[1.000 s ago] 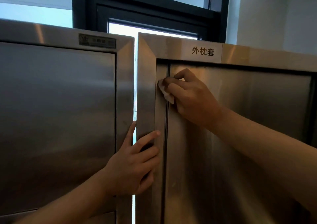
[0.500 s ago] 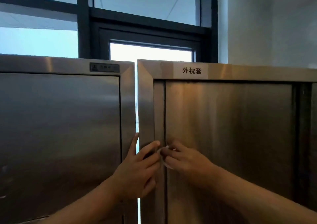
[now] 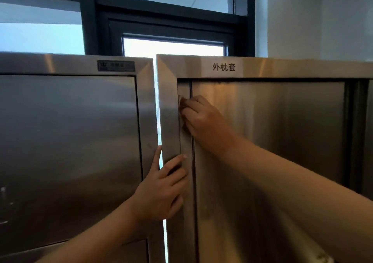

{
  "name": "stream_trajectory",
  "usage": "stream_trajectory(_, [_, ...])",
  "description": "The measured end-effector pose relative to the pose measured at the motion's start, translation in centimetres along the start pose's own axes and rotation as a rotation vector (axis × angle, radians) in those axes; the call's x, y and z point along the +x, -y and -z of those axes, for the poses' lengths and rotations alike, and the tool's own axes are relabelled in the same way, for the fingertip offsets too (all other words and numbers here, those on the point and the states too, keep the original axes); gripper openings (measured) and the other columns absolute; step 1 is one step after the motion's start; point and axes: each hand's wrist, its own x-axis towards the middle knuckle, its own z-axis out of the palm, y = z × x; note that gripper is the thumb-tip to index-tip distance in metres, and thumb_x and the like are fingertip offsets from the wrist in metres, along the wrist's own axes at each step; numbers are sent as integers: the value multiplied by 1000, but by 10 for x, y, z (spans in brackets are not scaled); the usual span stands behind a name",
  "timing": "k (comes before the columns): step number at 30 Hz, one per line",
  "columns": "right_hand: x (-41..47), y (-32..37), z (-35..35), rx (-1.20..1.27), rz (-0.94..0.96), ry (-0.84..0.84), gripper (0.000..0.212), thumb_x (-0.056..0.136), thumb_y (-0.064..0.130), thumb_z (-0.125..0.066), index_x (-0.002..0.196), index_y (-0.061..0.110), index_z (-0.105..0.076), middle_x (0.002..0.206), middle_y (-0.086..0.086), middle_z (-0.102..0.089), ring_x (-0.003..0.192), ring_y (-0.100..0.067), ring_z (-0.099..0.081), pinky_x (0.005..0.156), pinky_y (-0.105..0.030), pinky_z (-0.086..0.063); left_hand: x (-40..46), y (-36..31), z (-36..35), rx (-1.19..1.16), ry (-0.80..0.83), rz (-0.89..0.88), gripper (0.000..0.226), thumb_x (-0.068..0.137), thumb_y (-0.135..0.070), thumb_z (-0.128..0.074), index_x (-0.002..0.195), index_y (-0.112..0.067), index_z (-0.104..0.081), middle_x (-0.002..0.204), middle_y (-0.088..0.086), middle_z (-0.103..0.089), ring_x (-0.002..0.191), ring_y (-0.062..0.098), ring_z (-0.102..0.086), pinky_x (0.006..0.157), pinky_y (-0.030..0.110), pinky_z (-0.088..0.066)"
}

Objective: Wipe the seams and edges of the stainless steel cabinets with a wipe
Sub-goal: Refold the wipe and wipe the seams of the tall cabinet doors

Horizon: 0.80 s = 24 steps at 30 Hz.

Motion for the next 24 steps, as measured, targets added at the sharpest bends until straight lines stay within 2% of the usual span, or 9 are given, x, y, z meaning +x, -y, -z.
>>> stream_trajectory(2, [-19,9,-7,17,-18,-9,26,101,7,-50,101,-7,-72,112,-23,-70,99,-36,-62,88,-42,-52,-1,1,-3,-20,-29,2,23,88,-26,-58,100,-13,-73,120,7,-70,145,33,-42,113,78,-24])
stream_trajectory(5, [-54,22,-14,50,47,-12,25,104,5,-52,94,-7,-72,112,-25,-69,98,-37,-60,90,-41,-51,-2,0,-6,-93,-84,43,33,101,-25,-39,114,-8,-64,132,16,-64,147,32,-39,105,77,-36])
stream_trajectory(7, [-76,31,-19,52,51,22,24,104,6,-53,97,-7,-72,114,-26,-68,103,-36,-59,95,-40,-49,-4,-1,-9,-124,-99,57,30,101,-23,-40,119,-7,-57,135,20,-59,146,32,-39,102,76,-39])
stream_trajectory(12, [-97,51,-27,88,-65,-4,17,97,3,-69,108,-8,-73,122,-26,-69,110,-35,-63,105,-37,-50,-8,-4,-11,-130,-122,34,29,104,-25,-34,118,-8,-52,134,17,-53,138,33,-46,109,79,-31])
stream_trajectory(14, [-102,55,-28,104,-73,-10,19,97,4,-70,110,-8,-73,122,-26,-68,109,-35,-64,104,-37,-52,-10,-6,-11,-136,-119,31,25,103,-23,-36,117,-10,-52,136,14,-48,140,31,-44,109,78,-32])
stream_trajectory(16, [-113,60,-29,101,-64,31,21,99,6,-68,113,-8,-72,122,-26,-68,108,-34,-66,104,-34,-52,-14,-8,-12,-147,-107,31,23,103,-21,-37,116,-12,-53,138,13,-48,146,30,-39,117,74,-24])
stream_trajectory(19, [-135,68,-32,126,-52,119,20,102,10,-66,114,-5,-72,125,-22,-67,107,-32,-67,97,-34,-57,-21,-6,-10,-142,-61,14,28,103,-21,-41,118,-11,-62,143,14,-51,153,29,-33,125,66,-11])
stream_trajectory(21, [-150,75,-31,133,-42,154,21,104,14,-64,115,-2,-72,126,-19,-65,110,-30,-65,88,-34,-59,-21,1,-2,-97,-13,-29,30,99,-21,-50,119,-10,-70,148,14,-55,154,28,-32,125,66,-13])
stream_trajectory(24, [-162,86,-30,131,-43,171,25,107,15,-57,121,-1,-70,129,-16,-63,112,-27,-64,84,-31,-60,-11,20,16,76,62,-180,38,93,-30,-56,124,-16,-72,144,11,-61,149,27,-38,120,70,-17])
